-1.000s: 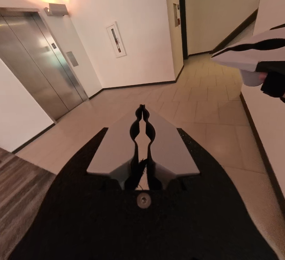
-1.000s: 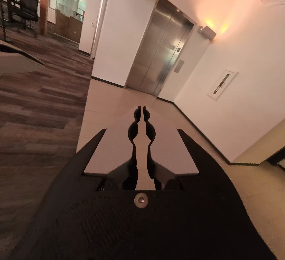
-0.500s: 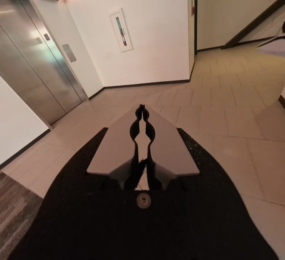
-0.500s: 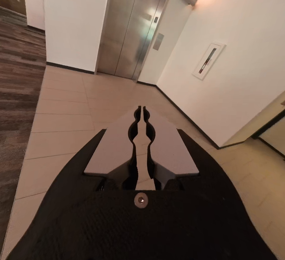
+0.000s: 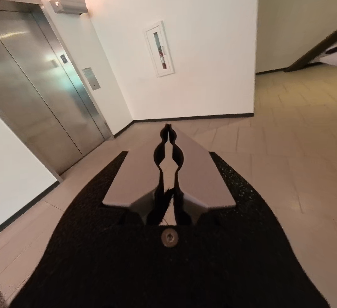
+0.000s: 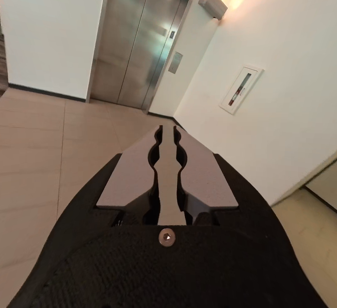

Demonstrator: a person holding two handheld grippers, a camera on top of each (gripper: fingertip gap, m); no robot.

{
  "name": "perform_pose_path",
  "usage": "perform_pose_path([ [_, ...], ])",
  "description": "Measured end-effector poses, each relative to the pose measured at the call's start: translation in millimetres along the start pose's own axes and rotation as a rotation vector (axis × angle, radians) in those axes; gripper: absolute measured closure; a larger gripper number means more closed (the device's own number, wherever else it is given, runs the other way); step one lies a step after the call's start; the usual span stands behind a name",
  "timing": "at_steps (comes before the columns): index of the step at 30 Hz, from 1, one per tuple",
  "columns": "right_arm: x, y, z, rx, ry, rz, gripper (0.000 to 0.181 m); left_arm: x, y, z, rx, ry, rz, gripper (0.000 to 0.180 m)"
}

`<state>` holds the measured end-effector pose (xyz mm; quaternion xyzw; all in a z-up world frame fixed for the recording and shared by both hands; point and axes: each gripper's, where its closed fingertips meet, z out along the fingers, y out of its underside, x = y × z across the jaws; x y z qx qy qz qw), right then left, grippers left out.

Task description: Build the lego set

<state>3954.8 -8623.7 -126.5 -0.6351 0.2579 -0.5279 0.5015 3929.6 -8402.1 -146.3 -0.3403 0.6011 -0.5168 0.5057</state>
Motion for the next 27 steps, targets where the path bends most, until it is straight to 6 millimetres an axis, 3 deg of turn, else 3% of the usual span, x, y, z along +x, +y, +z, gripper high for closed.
perform_pose_path([
  [3,25,9,114,-0.019,-0.057,0.036,0.167,-45,4,97,-0.014,-0.016,-0.065,0.180],
  [6,47,17,227,0.026,-0.061,0.031,0.168,-97,15,179,-0.013,-0.058,-0.055,0.180],
  [10,50,40,380,0.032,-0.130,0.101,0.168,-174,52,287,-0.047,-0.114,-0.056,0.180],
  [14,57,67,535,0.023,-0.147,0.151,0.168,-257,80,422,-0.034,-0.148,-0.031,0.177],
  [16,62,76,613,-0.027,-0.189,0.203,0.168,-292,87,493,-0.057,-0.121,-0.047,0.176],
  [19,97,83,713,-0.021,-0.156,0.176,0.167,-335,89,604,-0.037,-0.072,-0.034,0.171],
  [20,112,92,750,-0.024,-0.129,0.165,0.167,-347,94,653,-0.037,-0.061,-0.033,0.169],
  [27,196,166,994,-0.060,-0.127,0.152,0.167,-405,138,925,-0.020,0.005,-0.071,0.157],
])
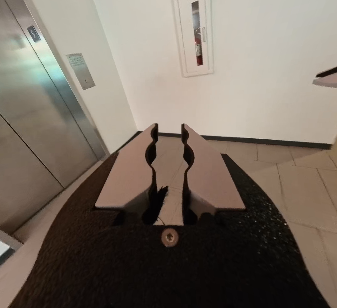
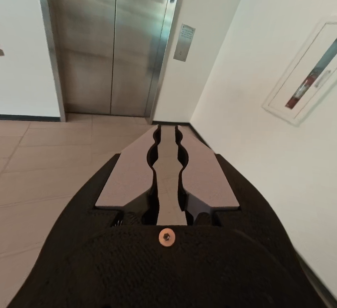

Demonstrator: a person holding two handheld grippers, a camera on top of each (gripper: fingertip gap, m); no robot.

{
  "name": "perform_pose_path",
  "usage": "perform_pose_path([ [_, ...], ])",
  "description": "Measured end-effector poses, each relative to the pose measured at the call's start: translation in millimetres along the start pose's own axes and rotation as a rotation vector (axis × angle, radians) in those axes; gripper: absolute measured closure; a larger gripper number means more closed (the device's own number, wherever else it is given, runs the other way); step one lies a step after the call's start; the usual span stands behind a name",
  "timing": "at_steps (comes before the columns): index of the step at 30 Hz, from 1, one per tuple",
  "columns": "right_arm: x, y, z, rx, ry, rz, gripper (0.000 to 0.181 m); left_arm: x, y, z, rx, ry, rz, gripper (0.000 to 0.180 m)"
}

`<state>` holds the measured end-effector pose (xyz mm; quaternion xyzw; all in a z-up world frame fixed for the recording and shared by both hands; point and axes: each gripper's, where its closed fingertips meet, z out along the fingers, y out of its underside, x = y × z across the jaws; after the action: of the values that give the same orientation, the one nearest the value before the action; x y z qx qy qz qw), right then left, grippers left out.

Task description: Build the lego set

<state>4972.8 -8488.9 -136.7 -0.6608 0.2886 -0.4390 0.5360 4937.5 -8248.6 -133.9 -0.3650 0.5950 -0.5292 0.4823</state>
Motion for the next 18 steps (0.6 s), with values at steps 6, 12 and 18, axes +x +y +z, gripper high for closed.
perform_pose_path([
  [6,83,-2,233,0.003,-0.075,0.027,0.165,-83,11,205,-0.033,-0.037,0.009,0.151],
  [12,131,12,464,0.040,-0.105,0.009,0.165,-232,58,378,-0.071,-0.180,-0.030,0.143],
  [18,184,25,685,-0.003,-0.117,0.042,0.162,-344,90,584,-0.073,-0.111,-0.110,0.138],
])
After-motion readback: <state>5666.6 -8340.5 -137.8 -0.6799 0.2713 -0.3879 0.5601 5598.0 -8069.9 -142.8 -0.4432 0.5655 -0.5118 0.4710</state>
